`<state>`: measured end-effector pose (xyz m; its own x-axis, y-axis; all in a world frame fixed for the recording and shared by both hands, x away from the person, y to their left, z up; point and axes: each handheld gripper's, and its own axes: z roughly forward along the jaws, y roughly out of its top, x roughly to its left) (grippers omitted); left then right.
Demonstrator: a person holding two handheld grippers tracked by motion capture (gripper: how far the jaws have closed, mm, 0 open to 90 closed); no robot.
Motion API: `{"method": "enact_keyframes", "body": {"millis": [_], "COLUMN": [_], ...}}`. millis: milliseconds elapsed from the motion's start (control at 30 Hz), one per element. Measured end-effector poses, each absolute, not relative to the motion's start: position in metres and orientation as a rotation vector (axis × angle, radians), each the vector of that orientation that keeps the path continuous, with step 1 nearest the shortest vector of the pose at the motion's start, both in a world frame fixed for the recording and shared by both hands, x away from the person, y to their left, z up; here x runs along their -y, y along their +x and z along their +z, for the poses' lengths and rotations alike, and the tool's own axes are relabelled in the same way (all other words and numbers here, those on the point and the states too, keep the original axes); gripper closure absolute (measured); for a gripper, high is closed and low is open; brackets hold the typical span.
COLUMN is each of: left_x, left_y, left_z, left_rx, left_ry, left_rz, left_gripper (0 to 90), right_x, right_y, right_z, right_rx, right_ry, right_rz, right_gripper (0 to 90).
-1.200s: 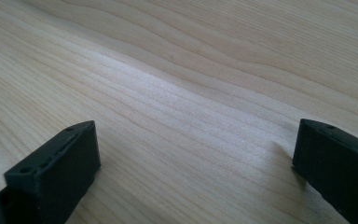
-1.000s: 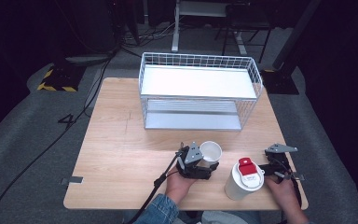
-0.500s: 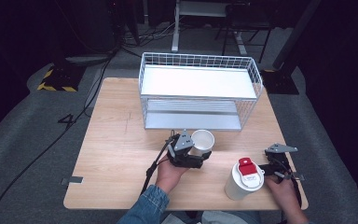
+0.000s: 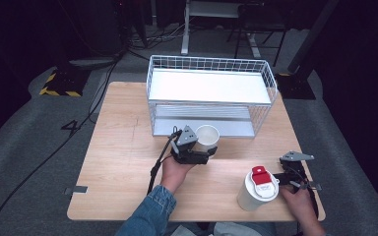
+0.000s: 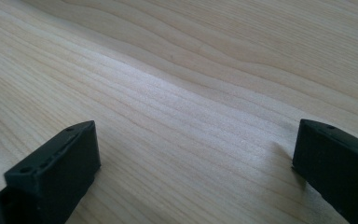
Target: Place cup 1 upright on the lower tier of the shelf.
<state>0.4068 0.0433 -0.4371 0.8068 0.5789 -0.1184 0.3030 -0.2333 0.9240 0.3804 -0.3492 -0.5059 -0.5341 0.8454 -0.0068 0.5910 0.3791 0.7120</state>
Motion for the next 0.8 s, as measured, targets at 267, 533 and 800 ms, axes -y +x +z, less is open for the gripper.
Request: {"method": "enact_keyframes", "body": {"millis": [267, 533, 800], "left_x": [-0.053, -0.06, -0.062], "left_y": [0.428, 0.446, 0.46], "left_z": [-0.433, -0.436, -0.444], "left_rx": [-0.676, -0.669, -0.684], "left_ry": [1.834, 1.848, 1.813], "left_rz": [0.3, 0.312, 0.317], "left_gripper": [22.0, 22.0, 22.0], "right_x": [0.349, 0.349, 0.349], "right_y": [0.38, 0.38, 0.381], "right_z": [-0.506, -0.506, -0.506], "right_rx": [-2.274, -2.274, -2.274], "right_ry": [1.248, 1.248, 1.249], "right_rz": [0.945, 0.945, 0.944], "right_gripper": [0.7, 0.5, 0.5]}}
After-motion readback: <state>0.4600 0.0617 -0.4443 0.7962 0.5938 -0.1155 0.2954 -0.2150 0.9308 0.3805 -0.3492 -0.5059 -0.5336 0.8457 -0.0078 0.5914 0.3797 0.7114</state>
